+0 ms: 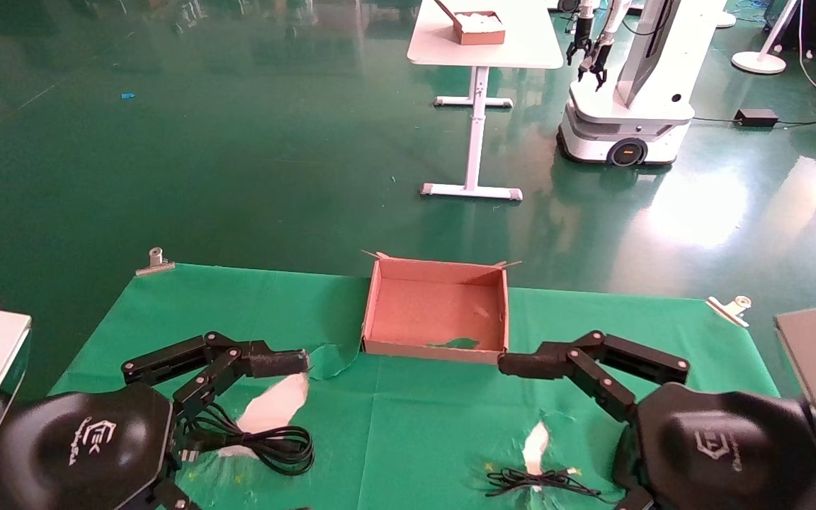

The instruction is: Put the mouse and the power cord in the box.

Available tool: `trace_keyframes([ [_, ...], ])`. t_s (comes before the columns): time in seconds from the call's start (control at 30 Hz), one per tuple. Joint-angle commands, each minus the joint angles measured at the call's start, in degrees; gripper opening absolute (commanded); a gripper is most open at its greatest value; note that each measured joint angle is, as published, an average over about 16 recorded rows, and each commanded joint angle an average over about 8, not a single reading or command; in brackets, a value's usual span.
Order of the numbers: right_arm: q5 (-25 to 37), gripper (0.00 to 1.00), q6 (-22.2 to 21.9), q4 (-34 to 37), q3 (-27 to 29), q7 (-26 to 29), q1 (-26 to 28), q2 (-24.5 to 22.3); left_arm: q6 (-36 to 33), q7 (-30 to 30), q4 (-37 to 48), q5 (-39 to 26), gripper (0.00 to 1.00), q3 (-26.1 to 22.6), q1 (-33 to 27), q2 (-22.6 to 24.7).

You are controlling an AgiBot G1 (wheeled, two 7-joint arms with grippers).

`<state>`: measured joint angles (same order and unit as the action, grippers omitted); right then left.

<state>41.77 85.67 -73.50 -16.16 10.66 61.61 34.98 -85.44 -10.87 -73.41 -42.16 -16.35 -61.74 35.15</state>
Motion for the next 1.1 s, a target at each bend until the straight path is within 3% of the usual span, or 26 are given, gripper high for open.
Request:
trace_keyframes([
  [0.03, 0.0, 1.00, 0.0, 0.0, 0.0, 0.0, 0.0, 0.0, 0.0, 0.0, 0.0, 0.0, 1.00, 0.0, 0.0, 0.0],
  [0.43, 1.7, 1.00, -0.2, -0.5, -0.5, -0.2, -0.1, -0.7, -0.1, -0.1, -0.6, -2.2, 1.00, -0.8, -0.1, -0.6],
  [0.53, 5.4, 1.00, -0.9, -1.7, -1.4, -0.5, -0.2, -1.7, 0.2, -0.9, -1.8, -8.2, 1.00, -3.0, -1.2, -1.4],
  [0.67, 12.8, 1.00, -2.1, -3.2, -3.6, -0.6, 0.5, -2.9, 0.3, -3.0, -3.4, -21.3, 1.00, -8.0, -5.2, -1.3],
  [0.9, 25.3, 1.00, -3.2, -3.8, -8.2, 1.6, 4.6, -1.7, 1.0, -8.5, -2.9, -42.2, 1.00, -16.4, -12.7, 3.3],
  [1.1, 28.6, 1.00, -3.5, -3.7, -9.6, 2.4, 6.3, -0.5, 1.9, -10.5, -2.4, -48.3, 1.00, -19.1, -14.5, 5.3],
])
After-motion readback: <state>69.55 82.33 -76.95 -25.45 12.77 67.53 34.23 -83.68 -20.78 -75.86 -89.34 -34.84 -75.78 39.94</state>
